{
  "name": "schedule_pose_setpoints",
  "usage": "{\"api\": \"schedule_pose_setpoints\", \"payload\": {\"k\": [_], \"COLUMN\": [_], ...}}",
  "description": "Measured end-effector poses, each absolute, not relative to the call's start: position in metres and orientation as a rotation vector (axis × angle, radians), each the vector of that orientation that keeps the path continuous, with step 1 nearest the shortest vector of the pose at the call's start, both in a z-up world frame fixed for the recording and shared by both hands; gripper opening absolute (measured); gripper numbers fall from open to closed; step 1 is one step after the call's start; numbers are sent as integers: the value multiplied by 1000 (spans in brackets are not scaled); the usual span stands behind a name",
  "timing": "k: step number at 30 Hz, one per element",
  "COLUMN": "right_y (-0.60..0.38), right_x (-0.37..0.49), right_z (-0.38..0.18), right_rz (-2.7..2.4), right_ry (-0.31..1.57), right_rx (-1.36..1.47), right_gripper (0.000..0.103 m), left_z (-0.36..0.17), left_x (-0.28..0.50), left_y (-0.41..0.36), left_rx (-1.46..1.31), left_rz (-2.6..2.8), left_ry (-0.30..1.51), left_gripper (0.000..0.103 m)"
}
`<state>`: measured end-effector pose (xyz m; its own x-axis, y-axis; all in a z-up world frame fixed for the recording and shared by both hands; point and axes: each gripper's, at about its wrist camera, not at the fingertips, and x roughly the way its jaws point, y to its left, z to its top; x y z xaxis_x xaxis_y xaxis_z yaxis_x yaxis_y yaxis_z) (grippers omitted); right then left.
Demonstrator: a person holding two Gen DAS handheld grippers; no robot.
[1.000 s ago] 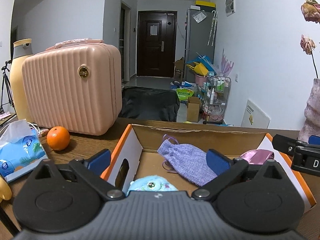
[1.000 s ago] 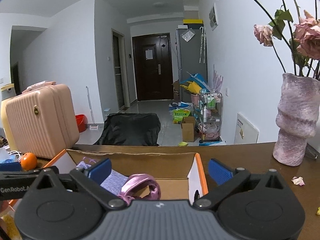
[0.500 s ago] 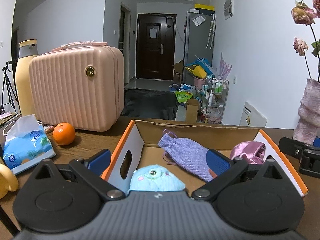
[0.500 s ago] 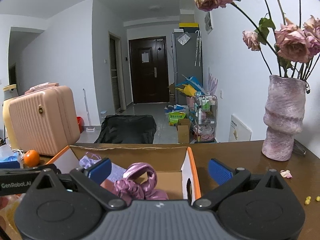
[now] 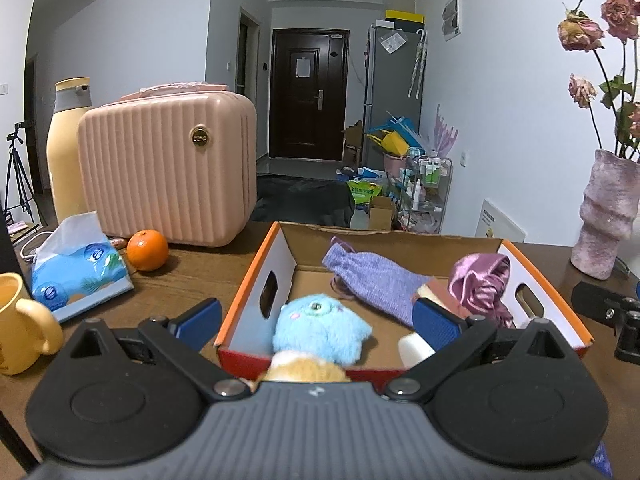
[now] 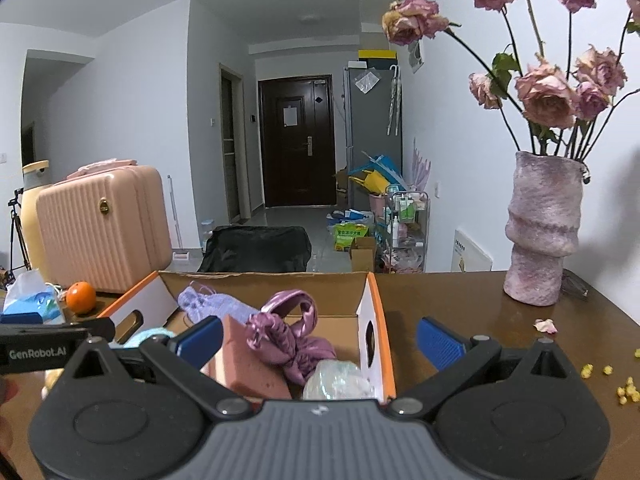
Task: Organize soft objects
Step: 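Move both tools back from the box toward the items on the table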
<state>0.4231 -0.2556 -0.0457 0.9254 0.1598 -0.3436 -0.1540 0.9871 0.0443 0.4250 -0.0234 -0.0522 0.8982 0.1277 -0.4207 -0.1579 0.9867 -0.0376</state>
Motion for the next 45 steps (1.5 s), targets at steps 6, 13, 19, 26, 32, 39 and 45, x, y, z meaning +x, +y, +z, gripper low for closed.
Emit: {"api": "schedule_pose_setpoints", "payload": {"k": [6,13,19,26,32,39,45], "right_y": [-254,-251,-249,-251,-252,-257,-262], "right_x": [394,359,334,308,291,280,276], "right_z": [-49,-52,-59,-66,-73,-81,-89], "right_rz": [157,161,165,162,156,138,129], "right_ry": [353,349,357,367,378,397,422], "right_rx": [3,-1,6,25,23,27,26], "right_gripper": [103,103,103,103,103,103,103], "left_z": [-54,-58,-63,-68,-76,-90,-107], "left_x": [401,371,346,320,302,291,293], "left_y": [-24,-25,-28,-29,-30,-37,-45], "left_rx": [-67,-64,-56,-51,-40,-26,3], "left_rz": [141,133,122,114,96,55,34], "left_ry": [439,453,466,481,514,589,667], "left_gripper": [103,103,103,103,103,103,102]}}
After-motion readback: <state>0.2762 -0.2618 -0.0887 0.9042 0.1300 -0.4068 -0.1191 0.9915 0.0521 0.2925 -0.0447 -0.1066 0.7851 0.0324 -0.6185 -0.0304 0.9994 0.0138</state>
